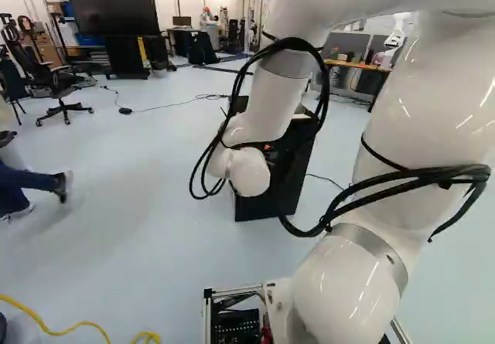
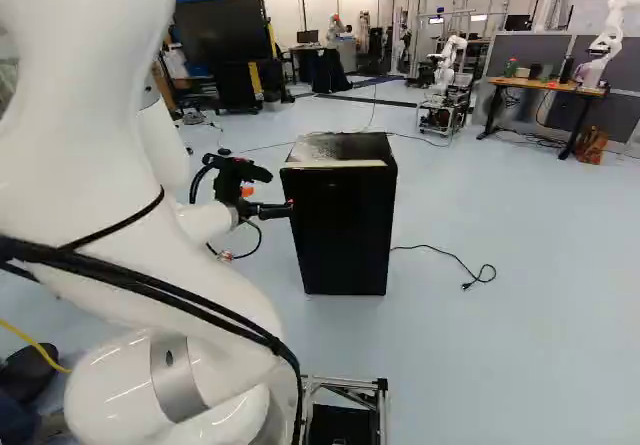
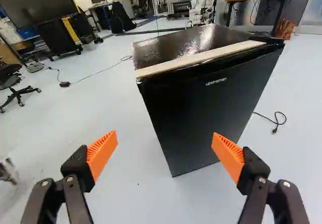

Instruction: Grab a drink from the fridge

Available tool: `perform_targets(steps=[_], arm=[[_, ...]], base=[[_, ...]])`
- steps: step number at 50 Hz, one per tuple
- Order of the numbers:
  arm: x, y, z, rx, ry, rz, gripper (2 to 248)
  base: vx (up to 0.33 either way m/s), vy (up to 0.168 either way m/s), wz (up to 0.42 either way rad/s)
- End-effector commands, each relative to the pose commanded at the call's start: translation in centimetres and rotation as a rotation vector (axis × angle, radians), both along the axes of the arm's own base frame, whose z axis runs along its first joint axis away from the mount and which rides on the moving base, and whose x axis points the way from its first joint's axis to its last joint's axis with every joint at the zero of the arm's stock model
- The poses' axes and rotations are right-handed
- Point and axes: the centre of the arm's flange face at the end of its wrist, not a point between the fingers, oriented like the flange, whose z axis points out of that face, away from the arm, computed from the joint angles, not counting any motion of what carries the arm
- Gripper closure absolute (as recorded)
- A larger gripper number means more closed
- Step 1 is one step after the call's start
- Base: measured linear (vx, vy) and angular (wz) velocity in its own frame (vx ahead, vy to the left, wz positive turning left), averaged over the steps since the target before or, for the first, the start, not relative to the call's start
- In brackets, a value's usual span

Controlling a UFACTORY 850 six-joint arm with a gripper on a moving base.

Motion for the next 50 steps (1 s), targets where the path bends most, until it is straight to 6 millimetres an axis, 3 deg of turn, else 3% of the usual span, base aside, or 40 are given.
perform_targets(steps=[25, 50], arm=[[1.0, 3.0, 0.1, 0.013, -0.024, -0.021, 3], [3.2, 6.4, 0.1, 0.031, -0.056, -0.065, 3]], base=[[0.0, 0.0, 0.0], [0.0, 0.0, 0.0]])
